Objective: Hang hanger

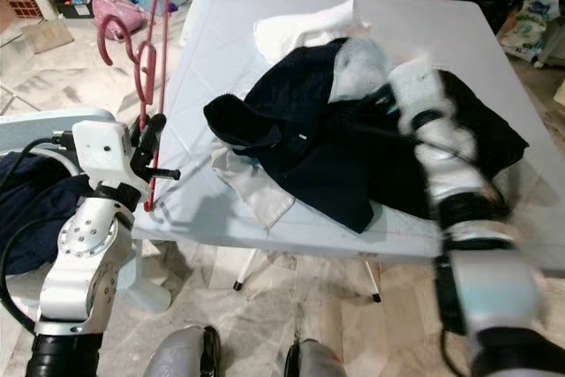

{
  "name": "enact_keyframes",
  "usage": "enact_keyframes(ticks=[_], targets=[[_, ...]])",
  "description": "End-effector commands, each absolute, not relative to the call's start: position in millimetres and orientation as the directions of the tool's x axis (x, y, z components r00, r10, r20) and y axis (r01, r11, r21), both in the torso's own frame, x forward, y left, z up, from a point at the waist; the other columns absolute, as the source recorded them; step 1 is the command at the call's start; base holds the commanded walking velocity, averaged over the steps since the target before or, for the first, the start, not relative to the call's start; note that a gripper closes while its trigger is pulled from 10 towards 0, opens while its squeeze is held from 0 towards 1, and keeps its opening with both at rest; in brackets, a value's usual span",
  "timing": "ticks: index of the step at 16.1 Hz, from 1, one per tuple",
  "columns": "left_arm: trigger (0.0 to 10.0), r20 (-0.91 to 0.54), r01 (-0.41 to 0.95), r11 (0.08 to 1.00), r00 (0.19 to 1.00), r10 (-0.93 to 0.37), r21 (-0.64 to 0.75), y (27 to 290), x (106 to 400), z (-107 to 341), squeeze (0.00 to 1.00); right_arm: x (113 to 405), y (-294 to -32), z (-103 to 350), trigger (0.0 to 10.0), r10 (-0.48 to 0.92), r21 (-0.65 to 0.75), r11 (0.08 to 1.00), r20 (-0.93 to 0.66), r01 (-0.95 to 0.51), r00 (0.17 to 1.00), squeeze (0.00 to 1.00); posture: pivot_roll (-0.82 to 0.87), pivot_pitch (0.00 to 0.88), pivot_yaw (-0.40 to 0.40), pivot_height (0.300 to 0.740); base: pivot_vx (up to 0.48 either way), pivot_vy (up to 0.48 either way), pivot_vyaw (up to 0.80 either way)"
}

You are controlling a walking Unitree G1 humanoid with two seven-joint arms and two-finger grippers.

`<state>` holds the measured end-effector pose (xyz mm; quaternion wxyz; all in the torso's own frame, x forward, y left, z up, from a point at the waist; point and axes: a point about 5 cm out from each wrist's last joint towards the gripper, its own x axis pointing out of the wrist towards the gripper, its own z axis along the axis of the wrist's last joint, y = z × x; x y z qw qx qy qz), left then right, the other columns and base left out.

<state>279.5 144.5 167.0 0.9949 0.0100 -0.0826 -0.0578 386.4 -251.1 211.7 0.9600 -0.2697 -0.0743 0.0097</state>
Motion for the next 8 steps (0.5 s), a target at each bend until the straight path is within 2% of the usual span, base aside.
enact_keyframes(ticks=[1,3,4,6,7,8], targets=[[10.0,0.091,0.125,0.992,0.988,-0.126,0.019,144.1,279.4,152.2,0.0,386.8,-251.9,245.5,10.0,0.081,-0.489,0.869,0.28,0.07,0.957,1.0,0.04,0.111,-0.023,0.74,0.0,0.0,0.0],[10.0,0.091,0.13,0.991,0.987,-0.131,0.017,141.6,279.9,151.6,0.0,384.1,-252.3,270.5,10.0,0.108,-0.469,0.879,0.384,0.092,0.917,1.0,0.03,0.11,-0.021,0.74,0.0,0.0,0.0],[10.0,0.091,0.134,0.991,0.987,-0.135,0.017,140.7,279.4,151.5,0.0,384.0,-252.1,268.9,10.0,0.128,-0.492,0.867,0.363,0.073,0.923,1.0,0.03,0.11,-0.021,0.74,0.0,0.0,0.0],[10.0,0.08,0.143,0.99,0.986,-0.144,0.015,139.1,278.1,149.5,0.0,387.9,-250.3,238.8,10.0,0.197,-0.579,0.809,0.113,-0.096,0.974,1.0,0.03,0.11,-0.026,0.74,0.0,0.0,0.0],[10.0,0.072,0.144,0.989,0.987,-0.144,0.006,138.8,277.4,148.3,0.0,386.3,-248.5,222.3,10.0,0.237,-0.624,0.758,-0.006,-0.189,0.972,1.0,0.03,0.111,-0.028,0.74,0.0,0.0,0.0],[10.0,0.069,0.152,0.988,0.986,-0.152,0.016,137.9,275.6,148.2,0.0,376.4,-252.3,194.9,10.0,0.291,-0.642,0.685,-0.193,-0.345,0.937,1.0,0.03,0.114,-0.03,0.74,0.0,0.0,0.0]])
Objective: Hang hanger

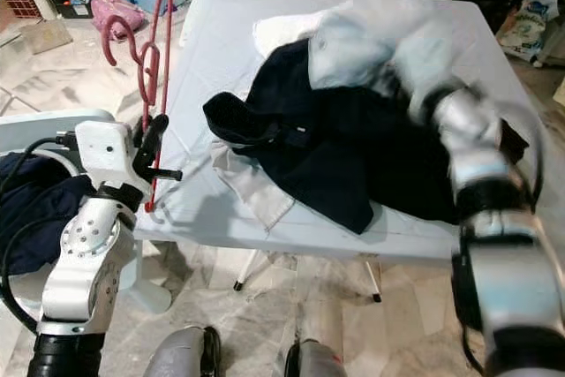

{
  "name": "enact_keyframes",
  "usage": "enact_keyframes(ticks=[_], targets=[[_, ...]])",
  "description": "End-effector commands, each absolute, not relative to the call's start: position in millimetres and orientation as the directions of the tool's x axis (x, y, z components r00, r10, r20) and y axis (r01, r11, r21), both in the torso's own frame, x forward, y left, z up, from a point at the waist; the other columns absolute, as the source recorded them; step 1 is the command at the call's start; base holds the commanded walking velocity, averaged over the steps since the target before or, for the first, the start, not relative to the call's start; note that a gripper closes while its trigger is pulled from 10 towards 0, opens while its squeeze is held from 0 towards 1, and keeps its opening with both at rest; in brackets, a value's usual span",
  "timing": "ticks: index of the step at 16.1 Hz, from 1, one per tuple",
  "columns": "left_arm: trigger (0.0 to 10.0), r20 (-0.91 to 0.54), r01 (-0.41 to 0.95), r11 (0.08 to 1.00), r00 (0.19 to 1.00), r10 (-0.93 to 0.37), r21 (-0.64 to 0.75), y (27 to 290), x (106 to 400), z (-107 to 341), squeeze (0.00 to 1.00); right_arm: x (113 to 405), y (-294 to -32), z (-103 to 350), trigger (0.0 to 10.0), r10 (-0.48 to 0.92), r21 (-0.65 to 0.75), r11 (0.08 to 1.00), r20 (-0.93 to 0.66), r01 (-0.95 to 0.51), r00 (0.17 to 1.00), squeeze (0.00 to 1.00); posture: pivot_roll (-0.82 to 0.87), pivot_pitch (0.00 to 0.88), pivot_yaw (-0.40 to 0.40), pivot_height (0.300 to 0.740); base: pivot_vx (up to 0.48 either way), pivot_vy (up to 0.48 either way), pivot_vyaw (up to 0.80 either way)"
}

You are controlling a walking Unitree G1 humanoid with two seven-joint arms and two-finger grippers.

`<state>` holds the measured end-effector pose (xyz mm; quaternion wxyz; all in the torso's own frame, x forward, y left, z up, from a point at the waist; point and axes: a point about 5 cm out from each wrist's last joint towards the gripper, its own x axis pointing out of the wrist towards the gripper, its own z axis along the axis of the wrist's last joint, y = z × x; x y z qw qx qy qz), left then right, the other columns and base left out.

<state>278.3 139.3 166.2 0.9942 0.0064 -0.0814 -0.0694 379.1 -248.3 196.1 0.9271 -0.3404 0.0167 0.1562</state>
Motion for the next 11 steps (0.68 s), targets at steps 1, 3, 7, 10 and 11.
enact_keyframes(ticks=[1,3,7,10,11], targets=[[10.0,0.07,0.154,0.988,0.985,-0.155,0.026,138.2,274.7,148.3,0.0,367.4,-261.6,187.2,10.0,0.31,-0.621,0.677,-0.244,-0.394,0.919,1.0,0.03,0.116,-0.028,0.74,0.0,0.0,0.0],[10.0,0.065,0.151,0.988,0.986,-0.153,0.027,139.7,274.2,146.8,0.0,361.6,-269.9,186.1,10.0,0.316,-0.634,0.653,-0.269,-0.414,0.91,1.0,0.01,0.117,-0.025,0.74,0.0,0.0,0.0],[10.0,0.032,0.201,0.979,0.979,-0.202,0.026,129.4,275.2,143.8,0.0,340.3,-293.2,193.9,10.0,0.395,-0.547,0.671,-0.306,-0.5,0.866,1.0,0.01,0.119,-0.01,0.74,0.0,0.0,0.0],[10.0,0.028,0.206,0.978,0.978,-0.207,0.046,131.6,272.9,143.2,0.0,324.0,-278.1,209.0,10.0,0.61,-0.406,0.631,-0.267,-0.661,0.746,1.0,0.0,0.119,-0.001,0.74,0.0,0.0,0.0],[10.0,0.03,0.203,0.978,0.978,-0.205,0.05,132.4,273.0,143.5,0.0,322.1,-274.3,211.6,10.0,0.641,-0.375,0.629,-0.246,-0.681,0.727,1.0,0.0,0.119,-0.001,0.74,0.0,0.0,0.0]])
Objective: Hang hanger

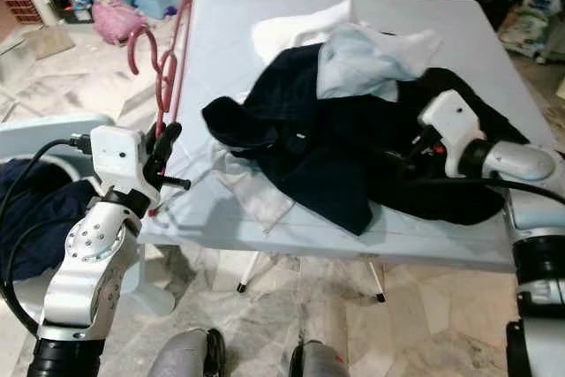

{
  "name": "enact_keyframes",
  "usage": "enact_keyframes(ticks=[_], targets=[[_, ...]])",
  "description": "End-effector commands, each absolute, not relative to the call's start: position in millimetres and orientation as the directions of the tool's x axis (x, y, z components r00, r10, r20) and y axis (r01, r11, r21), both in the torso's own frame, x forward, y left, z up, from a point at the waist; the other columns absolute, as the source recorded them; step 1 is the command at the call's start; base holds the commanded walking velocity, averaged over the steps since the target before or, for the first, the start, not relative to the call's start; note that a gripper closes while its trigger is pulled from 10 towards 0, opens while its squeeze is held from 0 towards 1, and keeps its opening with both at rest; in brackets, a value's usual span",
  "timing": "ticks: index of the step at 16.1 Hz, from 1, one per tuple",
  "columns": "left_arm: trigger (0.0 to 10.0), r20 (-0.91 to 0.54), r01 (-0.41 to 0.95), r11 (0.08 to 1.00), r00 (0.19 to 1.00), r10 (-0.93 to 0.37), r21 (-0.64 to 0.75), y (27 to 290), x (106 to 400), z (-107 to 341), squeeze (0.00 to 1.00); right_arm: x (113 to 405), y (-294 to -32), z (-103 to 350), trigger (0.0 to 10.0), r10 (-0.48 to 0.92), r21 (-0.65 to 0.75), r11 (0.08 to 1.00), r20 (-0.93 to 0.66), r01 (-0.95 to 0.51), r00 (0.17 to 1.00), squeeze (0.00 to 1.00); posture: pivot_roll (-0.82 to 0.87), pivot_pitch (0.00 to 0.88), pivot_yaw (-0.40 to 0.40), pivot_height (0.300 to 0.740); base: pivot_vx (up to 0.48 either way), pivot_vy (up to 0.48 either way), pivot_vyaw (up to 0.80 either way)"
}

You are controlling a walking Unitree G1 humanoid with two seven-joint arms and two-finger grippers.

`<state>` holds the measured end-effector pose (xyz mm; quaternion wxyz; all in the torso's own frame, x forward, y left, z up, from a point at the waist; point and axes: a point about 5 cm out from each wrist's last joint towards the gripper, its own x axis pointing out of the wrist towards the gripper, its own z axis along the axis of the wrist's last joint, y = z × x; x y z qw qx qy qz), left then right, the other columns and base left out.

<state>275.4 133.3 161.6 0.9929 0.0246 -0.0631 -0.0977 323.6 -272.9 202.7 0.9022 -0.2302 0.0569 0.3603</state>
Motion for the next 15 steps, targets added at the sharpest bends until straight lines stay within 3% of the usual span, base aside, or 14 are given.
enact_keyframes(ticks=[1,2,3,4,5,7,10,15], targets=[[10.0,0.04,0.183,0.982,0.982,-0.185,0.051,134.3,274.7,145.5,0.0,319.5,-261.3,210.3,10.0,0.685,-0.315,0.643,-0.173,-0.698,0.708,0.95,0.0,0.116,-0.009,0.74,0.0,0.0,0.0],[10.0,0.044,0.176,0.983,0.983,-0.178,0.049,134.7,275.4,146.2,0.0,318.4,-256.5,208.4,10.0,0.694,-0.296,0.649,-0.146,-0.701,0.705,0.85,0.0,0.116,-0.009,0.74,0.0,0.0,0.0],[10.0,0.05,0.171,0.984,0.984,-0.173,0.045,133.6,275.5,147.8,0.0,311.2,-235.1,192.9,10.0,0.698,-0.239,0.682,-0.07,-0.691,0.713,0.21,0.0,0.115,-0.012,0.74,0.0,0.0,0.0],[10.0,0.051,0.171,0.984,0.984,-0.173,0.044,133.0,275.2,148.1,0.0,308.0,-228.1,187.3,10.0,0.694,-0.222,0.693,-0.051,-0.686,0.718,0.21,0.0,0.115,-0.012,0.74,0.0,0.0,0.0],[10.0,0.05,0.174,0.984,0.983,-0.176,0.044,131.9,274.2,147.9,0.0,301.1,-216.4,177.9,10.0,0.697,-0.197,0.699,-0.028,-0.688,0.716,0.0,0.0,0.115,-0.012,0.74,0.0,0.0,0.0],[10.0,0.041,0.192,0.98,0.98,-0.194,0.044,130.6,274.9,146.6,0.0,299.9,-197.1,158.7,10.0,0.543,-0.112,0.838,0.062,-0.535,0.837,0.0,-0.01,0.119,0.012,0.74,0.0,0.0,0.0],[10.0,0.05,0.21,0.977,0.976,-0.212,0.043,125.1,279.8,149.4,0.0,292.1,-186.0,144.6,10.0,0.493,-0.085,0.868,0.038,-0.489,0.869,0.0,-0.02,0.115,0.007,0.74,-0.101,0.0,0.0],[10.0,0.049,0.202,0.978,0.978,-0.204,0.041,125.9,276.8,148.4,0.0,298.7,-193.8,137.2,10.0,0.167,0.0,0.986,0.079,-0.168,0.983,0.0,0.0,0.111,-0.014,0.74,-0.306,0.0,0.0]])
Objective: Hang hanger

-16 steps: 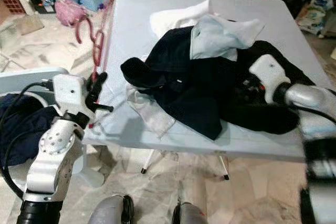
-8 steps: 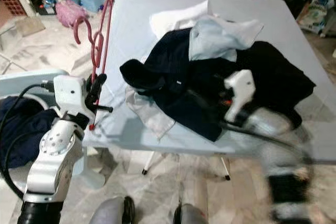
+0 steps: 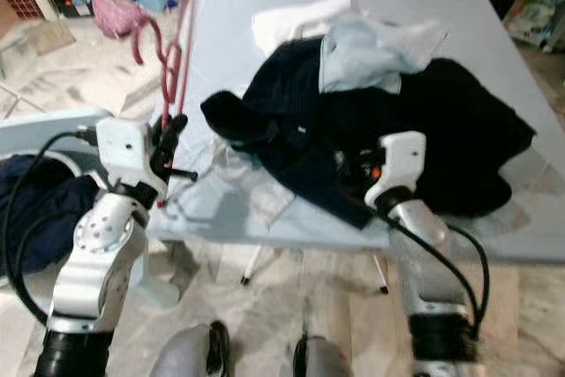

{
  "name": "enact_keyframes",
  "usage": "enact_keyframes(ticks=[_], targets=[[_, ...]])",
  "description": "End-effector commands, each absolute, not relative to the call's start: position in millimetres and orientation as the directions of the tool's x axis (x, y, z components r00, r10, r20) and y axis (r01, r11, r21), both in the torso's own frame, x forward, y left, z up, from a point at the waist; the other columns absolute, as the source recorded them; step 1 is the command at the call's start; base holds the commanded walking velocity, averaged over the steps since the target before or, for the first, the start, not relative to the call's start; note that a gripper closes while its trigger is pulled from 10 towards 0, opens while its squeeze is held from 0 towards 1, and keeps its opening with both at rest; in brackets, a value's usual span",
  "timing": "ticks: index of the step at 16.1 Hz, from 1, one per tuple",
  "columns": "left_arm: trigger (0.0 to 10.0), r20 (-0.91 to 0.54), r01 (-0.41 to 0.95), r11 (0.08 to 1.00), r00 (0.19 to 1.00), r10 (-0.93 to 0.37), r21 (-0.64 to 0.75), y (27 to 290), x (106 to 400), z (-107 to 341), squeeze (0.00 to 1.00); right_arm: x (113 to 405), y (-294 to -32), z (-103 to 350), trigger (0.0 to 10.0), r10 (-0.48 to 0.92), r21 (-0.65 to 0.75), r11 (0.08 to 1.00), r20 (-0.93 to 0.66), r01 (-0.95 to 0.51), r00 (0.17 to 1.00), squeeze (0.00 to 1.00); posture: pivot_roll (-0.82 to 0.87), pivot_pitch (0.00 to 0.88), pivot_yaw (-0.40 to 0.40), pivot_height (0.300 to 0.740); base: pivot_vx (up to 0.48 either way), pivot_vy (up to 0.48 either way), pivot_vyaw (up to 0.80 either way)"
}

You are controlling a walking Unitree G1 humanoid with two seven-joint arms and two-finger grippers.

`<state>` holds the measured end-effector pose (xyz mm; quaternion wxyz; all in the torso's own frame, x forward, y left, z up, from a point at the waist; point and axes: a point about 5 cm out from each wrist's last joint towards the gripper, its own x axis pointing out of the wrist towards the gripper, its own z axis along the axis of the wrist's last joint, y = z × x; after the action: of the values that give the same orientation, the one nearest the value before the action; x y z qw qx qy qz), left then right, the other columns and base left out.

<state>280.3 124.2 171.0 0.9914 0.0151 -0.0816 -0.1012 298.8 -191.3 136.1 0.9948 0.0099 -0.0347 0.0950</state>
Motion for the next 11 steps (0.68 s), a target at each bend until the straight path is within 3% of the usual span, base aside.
enact_keyframes(ticks=[1,3,6,11], targets=[[10.0,0.049,0.205,0.978,0.977,-0.207,0.042,125.2,277.0,148.3,0.0,299.1,-193.3,136.7,10.0,0.146,-0.005,0.989,0.087,-0.146,0.985,0.0,0.0,0.116,-0.014,0.74,-0.3,0.0,0.0],[10.0,0.055,0.211,0.977,0.975,-0.213,0.038,122.3,278.8,150.1,0.0,297.9,-186.5,130.2,10.0,0.084,0.007,0.996,0.088,-0.085,0.993,0.0,0.0,0.113,-0.014,0.74,-0.296,0.0,0.0],[10.0,0.062,0.225,0.974,0.972,-0.227,0.038,119.3,281.9,152.0,0.0,297.8,-174.6,126.4,10.0,0.117,-0.024,0.993,0.085,-0.115,0.99,0.0,0.0,0.11,-0.001,0.74,-0.294,0.0,0.0],[10.0,0.066,0.225,0.974,0.972,-0.227,0.031,116.9,282.9,152.4,0.0,307.6,-178.3,130.3,10.0,0.078,-0.019,0.997,0.108,-0.077,0.991,0.0,0.0,0.106,0.005,0.74,-0.232,0.0,0.0]])
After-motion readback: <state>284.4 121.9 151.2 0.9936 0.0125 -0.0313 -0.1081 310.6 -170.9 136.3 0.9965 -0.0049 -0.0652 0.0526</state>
